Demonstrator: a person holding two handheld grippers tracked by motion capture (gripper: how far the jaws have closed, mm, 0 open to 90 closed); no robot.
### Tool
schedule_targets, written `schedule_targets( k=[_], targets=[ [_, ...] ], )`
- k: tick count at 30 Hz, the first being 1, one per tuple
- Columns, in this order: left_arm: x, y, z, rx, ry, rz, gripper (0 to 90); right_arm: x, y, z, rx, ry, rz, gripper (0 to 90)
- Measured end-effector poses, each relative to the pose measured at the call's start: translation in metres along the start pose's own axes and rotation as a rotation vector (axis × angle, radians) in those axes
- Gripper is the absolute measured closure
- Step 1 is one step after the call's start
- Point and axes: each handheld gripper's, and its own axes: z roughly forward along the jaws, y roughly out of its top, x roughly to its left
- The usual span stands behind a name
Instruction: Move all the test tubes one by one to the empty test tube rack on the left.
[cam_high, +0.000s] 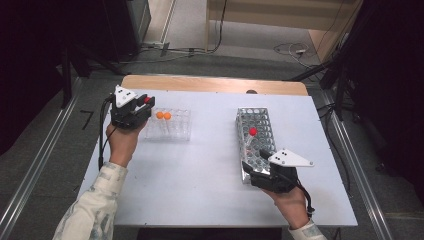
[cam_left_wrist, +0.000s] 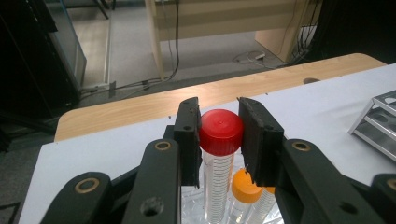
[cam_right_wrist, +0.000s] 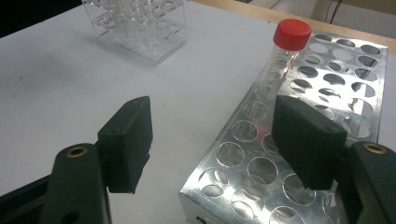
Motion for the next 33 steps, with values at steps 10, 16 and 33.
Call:
schedule_targets(
  k=[10,16,33],
  targets=[
    [-0.002,-0.018,0.008,0.022,0.014,-0.003,69.8,0.0,0.0,0.001,0.003,0.0,-0.002,28.0],
    [-0.002,-0.023,0.01,0.03,0.012,-0.012,69.2,0.001,0.0,0.001,0.006,0.0,-0.001,28.0],
    [-0.005,-0.023,-0.003,-0.002,-0.028,-0.077,46.7,0.0,-0.002,0.002,0.007,-0.006,0.0,28.0]
  ],
)
